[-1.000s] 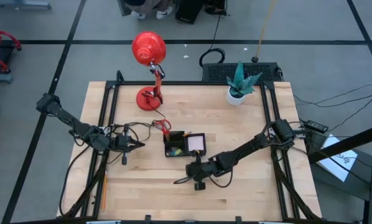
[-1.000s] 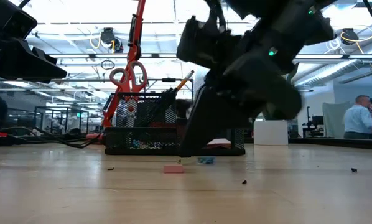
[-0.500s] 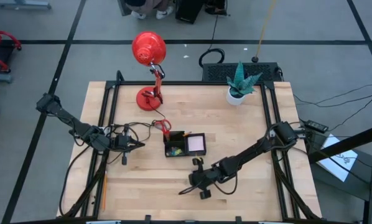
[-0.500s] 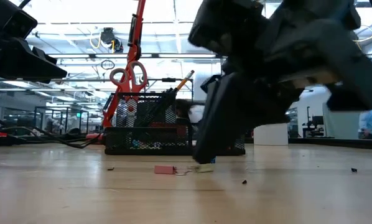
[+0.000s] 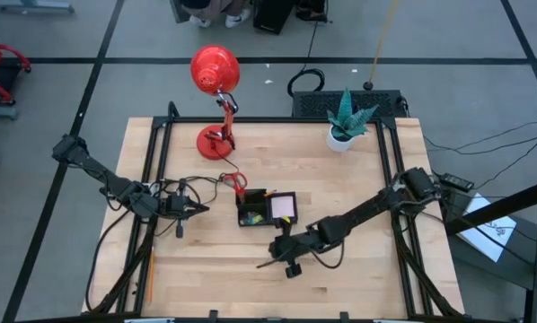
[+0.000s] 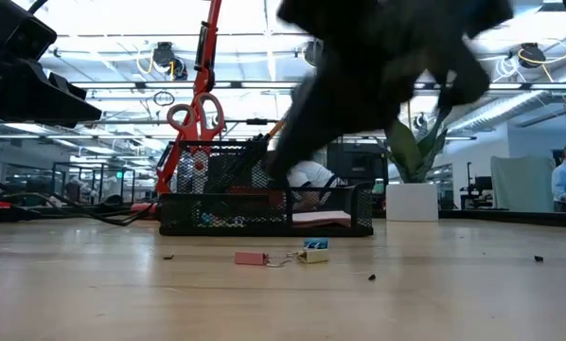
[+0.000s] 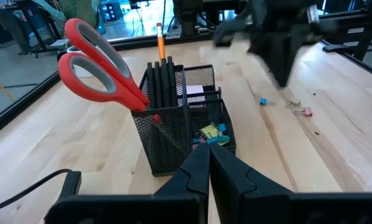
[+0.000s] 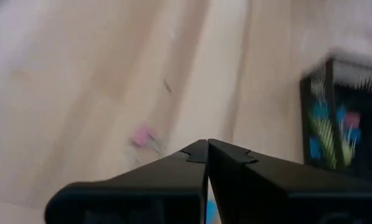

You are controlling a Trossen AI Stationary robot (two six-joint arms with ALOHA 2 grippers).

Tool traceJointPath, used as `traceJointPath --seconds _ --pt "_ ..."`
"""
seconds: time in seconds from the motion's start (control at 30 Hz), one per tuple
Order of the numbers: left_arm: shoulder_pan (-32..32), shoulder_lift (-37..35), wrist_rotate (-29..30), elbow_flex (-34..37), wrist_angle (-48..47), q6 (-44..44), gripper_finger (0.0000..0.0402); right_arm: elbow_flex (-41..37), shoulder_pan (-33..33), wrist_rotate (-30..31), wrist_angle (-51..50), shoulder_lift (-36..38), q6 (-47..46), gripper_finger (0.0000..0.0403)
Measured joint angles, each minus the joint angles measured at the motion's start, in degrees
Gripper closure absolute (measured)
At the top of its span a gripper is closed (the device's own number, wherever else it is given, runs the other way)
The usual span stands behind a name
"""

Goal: Pick and place office supplies into organizer
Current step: Put the blue binder clip into the black desk organizer

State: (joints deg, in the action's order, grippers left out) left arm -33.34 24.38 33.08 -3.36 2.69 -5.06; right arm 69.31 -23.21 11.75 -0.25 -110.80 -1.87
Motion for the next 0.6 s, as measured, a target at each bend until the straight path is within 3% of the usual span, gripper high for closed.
traceJointPath --seconds 0.17,0.6 --pt "0.0 0.0 0.0 0.0 0.0 0.0 0.0382 -0.3 1.5 -3.1 0.8 -3.7 -1.8 0.0403" --pt "0.0 0.0 0.0 0.0 0.0 -0.2 0.0382 0.1 0.6 -0.9 -7.5 -4.8 -13.4 0.0403"
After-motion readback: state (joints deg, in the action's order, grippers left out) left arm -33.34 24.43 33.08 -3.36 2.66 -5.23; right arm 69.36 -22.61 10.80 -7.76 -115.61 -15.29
